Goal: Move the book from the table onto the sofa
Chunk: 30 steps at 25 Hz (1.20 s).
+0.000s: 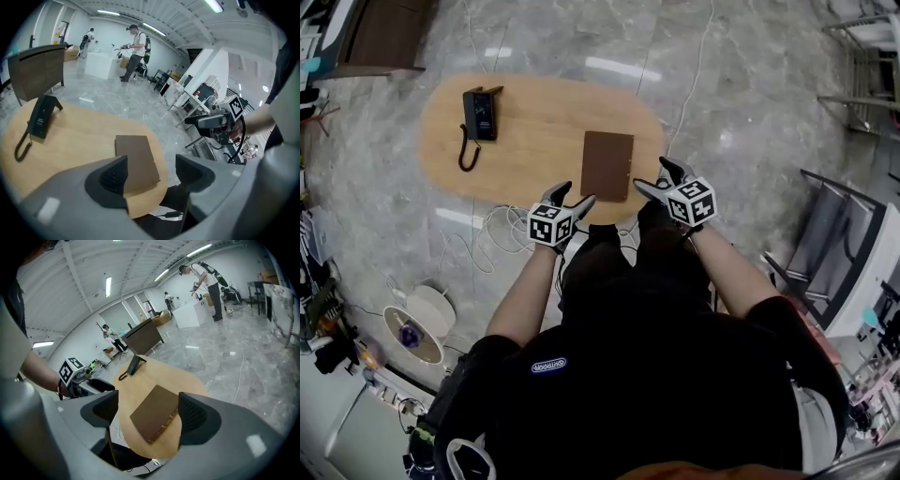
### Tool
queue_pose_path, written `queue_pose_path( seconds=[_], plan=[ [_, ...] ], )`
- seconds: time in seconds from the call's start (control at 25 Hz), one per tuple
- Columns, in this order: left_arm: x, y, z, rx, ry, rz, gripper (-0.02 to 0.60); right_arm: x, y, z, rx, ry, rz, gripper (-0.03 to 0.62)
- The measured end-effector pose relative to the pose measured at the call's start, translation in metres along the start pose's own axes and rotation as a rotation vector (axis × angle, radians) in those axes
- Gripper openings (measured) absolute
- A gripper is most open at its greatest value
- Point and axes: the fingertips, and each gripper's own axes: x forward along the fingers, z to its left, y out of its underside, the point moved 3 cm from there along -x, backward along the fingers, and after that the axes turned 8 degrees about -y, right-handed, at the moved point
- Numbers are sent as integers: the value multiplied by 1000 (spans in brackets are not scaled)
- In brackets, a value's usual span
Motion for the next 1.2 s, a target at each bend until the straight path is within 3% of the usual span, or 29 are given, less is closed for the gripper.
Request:
queue_pose_path(
  seconds=[0.4, 0.8, 1.2],
  plan=[
    [33, 37, 40, -153, -3, 81, 353, 47, 31, -37, 140, 10, 74, 453],
    [79, 45, 76, -172, 7, 119, 353, 101, 73, -49, 193, -15, 131, 454],
    [120, 51, 83, -182, 52, 152, 353, 138, 108, -68, 353, -8, 135, 454]
  ],
)
